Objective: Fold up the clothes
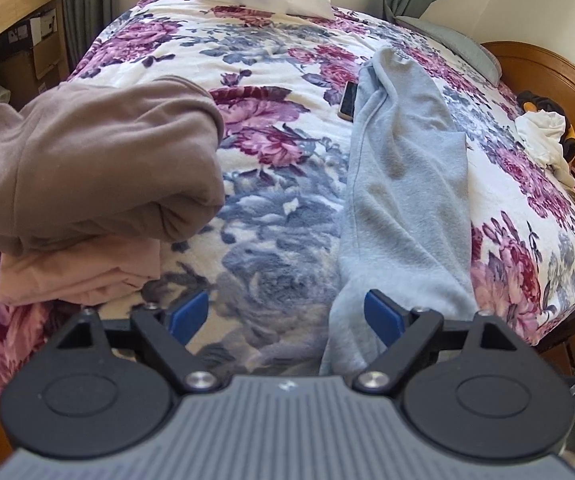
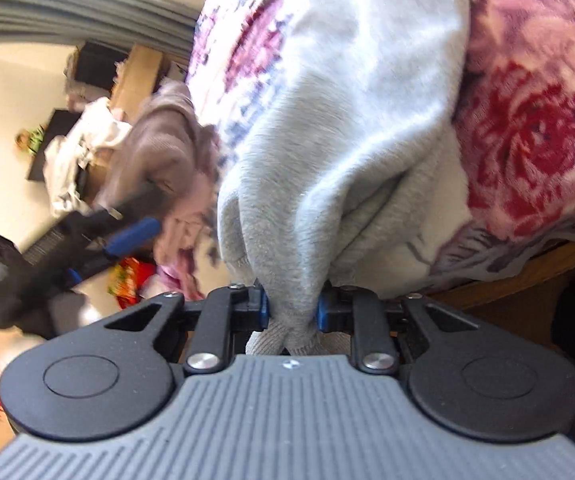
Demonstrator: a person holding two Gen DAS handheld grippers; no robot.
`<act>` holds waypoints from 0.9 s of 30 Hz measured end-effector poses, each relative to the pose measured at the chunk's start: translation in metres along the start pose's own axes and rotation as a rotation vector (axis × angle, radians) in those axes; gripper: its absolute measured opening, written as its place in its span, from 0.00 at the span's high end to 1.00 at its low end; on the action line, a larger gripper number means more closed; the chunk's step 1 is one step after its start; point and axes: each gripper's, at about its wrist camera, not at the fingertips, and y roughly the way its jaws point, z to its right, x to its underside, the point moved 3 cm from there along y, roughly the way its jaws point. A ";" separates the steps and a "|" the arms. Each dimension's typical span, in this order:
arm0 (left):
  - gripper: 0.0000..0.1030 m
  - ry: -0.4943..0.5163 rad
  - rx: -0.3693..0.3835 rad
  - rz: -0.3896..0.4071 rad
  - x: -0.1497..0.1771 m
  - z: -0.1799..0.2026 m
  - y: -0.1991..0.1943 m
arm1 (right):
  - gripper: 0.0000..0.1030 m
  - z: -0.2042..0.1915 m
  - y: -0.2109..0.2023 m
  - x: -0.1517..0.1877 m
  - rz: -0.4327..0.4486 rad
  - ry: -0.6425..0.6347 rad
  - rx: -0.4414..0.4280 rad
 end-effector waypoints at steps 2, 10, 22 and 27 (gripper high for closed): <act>0.17 0.000 -0.001 -0.001 0.000 -0.002 0.000 | 0.80 -0.009 -0.004 -0.011 0.032 0.017 -0.036; 0.17 0.047 0.001 0.017 -0.001 0.000 0.003 | 0.80 -0.024 -0.024 -0.053 0.167 0.087 -0.131; 0.17 0.719 0.209 0.316 0.048 0.037 -0.001 | 0.80 0.004 -0.043 -0.081 0.195 0.235 -0.198; 0.17 1.066 0.027 0.571 0.081 0.075 0.013 | 0.80 0.004 -0.042 -0.079 0.126 0.256 -0.199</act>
